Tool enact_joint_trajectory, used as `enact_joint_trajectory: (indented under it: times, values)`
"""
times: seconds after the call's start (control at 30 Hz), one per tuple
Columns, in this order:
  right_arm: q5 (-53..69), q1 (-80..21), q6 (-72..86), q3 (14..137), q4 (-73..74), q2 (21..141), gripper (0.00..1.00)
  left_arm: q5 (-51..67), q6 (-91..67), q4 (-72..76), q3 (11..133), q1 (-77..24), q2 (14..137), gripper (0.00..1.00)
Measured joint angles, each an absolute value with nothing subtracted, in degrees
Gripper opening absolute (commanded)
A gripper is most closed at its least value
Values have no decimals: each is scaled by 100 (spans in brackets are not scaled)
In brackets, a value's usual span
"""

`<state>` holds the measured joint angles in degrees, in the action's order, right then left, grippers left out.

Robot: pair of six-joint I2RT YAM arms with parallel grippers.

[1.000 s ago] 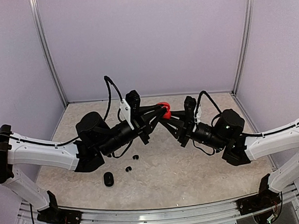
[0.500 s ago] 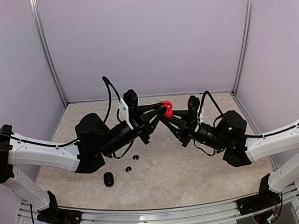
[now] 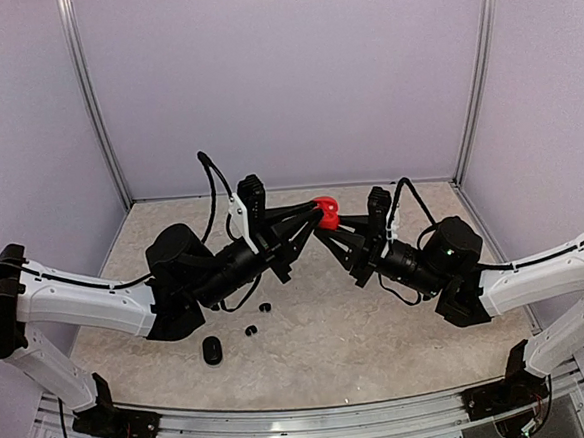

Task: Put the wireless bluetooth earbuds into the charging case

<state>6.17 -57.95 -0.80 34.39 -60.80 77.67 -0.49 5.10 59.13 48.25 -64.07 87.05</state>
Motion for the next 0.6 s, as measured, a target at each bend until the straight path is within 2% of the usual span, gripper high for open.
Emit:
enact_joint_trajectory:
  times: [0.33, 0.6]
  values:
    - [615, -5795, -388, 3387, -6095, 7767, 7, -27, 502, 5822, 4825, -6410, 8705, 2]
    - [598, -5795, -707, 3291, -6152, 7767, 8, 3, 497, 5743, 4781, -6412, 8694, 2]
